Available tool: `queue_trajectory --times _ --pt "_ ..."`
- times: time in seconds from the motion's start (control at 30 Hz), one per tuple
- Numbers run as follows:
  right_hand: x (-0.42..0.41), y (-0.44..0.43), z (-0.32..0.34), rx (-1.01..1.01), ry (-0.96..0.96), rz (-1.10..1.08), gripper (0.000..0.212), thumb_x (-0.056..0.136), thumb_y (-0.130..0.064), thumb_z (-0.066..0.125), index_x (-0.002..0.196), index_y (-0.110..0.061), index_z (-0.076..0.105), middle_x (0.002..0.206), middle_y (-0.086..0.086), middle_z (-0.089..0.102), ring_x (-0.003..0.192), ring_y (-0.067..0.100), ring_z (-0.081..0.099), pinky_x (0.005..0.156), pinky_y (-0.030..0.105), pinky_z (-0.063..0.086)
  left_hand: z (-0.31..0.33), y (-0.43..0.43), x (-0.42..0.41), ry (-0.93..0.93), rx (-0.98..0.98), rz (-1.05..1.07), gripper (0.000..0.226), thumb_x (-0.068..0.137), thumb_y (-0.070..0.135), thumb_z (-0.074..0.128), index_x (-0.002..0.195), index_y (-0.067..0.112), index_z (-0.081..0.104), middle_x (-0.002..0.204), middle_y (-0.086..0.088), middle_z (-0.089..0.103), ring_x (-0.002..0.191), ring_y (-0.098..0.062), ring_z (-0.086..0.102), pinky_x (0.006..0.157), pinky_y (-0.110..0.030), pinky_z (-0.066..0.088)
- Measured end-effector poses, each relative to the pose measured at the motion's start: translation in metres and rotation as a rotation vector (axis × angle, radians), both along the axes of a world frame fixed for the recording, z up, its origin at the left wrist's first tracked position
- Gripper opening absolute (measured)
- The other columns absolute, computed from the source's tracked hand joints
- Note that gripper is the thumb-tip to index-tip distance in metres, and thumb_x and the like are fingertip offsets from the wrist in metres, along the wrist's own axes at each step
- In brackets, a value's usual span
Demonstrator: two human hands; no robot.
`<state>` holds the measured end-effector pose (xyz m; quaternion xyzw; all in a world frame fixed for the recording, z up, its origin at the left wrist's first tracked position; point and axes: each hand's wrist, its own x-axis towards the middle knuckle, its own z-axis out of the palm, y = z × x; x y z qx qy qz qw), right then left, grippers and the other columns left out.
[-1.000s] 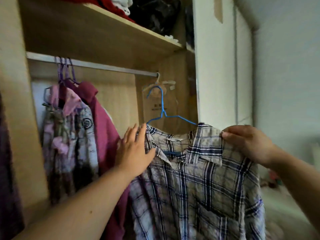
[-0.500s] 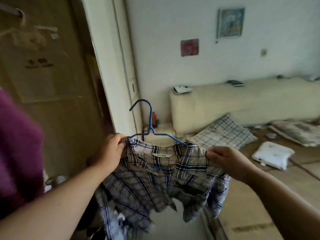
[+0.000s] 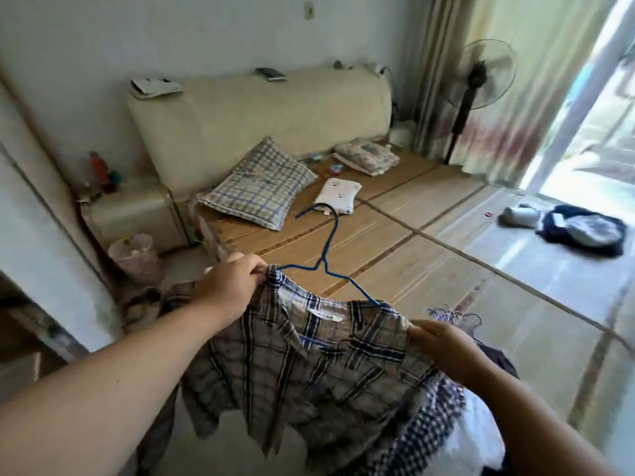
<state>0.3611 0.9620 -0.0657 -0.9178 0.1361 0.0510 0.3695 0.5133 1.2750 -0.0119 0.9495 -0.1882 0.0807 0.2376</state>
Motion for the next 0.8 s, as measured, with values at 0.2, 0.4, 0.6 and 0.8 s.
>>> queue_trajectory --times 0.2,0.4,0.6,0.8 --pt "-0.059 -0.124 -0.005 0.006 0.056 -0.299 0.034 0.094 -0.029 0.055 0.062 -0.015 0.056 0.055 -0.003 0.049 0.054 0.013 0.045 0.055 0.028 0.033 -0.03 -0.152 0.003 0.162 -0.005 -0.23 0.013 0.091 0.03 0.054 0.099 0.027 0.064 0.103 -0.005 0.062 0.096 -0.031 0.058 0.081 -0.041 0.047" --pt "-0.063 -0.219 -0.038 0.068 0.114 -0.476 0.031 0.093 -0.028 0.057 0.068 -0.01 0.063 0.057 0.001 0.055 0.053 0.014 0.047 0.051 0.026 0.032 -0.068 -0.278 0.02 0.27 0.066 -0.303 0.015 0.094 0.031 0.052 0.099 0.023 0.062 0.104 -0.007 0.061 0.096 -0.031 0.056 0.084 -0.04 0.046" --pt "-0.033 -0.273 -0.113 0.065 0.281 -0.546 0.034 0.094 -0.039 0.049 0.069 -0.018 0.058 0.062 -0.001 0.059 0.056 0.014 0.053 0.049 0.025 0.032 -0.135 -0.354 0.05 0.415 0.221 -0.263 0.019 0.096 0.022 0.045 0.108 0.025 0.059 0.11 -0.005 0.058 0.098 -0.029 0.055 0.093 -0.046 0.043" --pt "-0.002 -0.297 -0.172 0.048 0.401 -0.559 0.021 0.096 -0.032 0.048 0.088 -0.017 0.06 0.087 0.007 0.065 0.074 0.019 0.057 0.065 0.032 0.044 -0.201 -0.391 0.063 0.533 0.331 -0.202 0.026 0.094 0.027 0.046 0.118 0.036 0.055 0.119 -0.002 0.054 0.109 -0.026 0.052 0.103 -0.049 0.033"
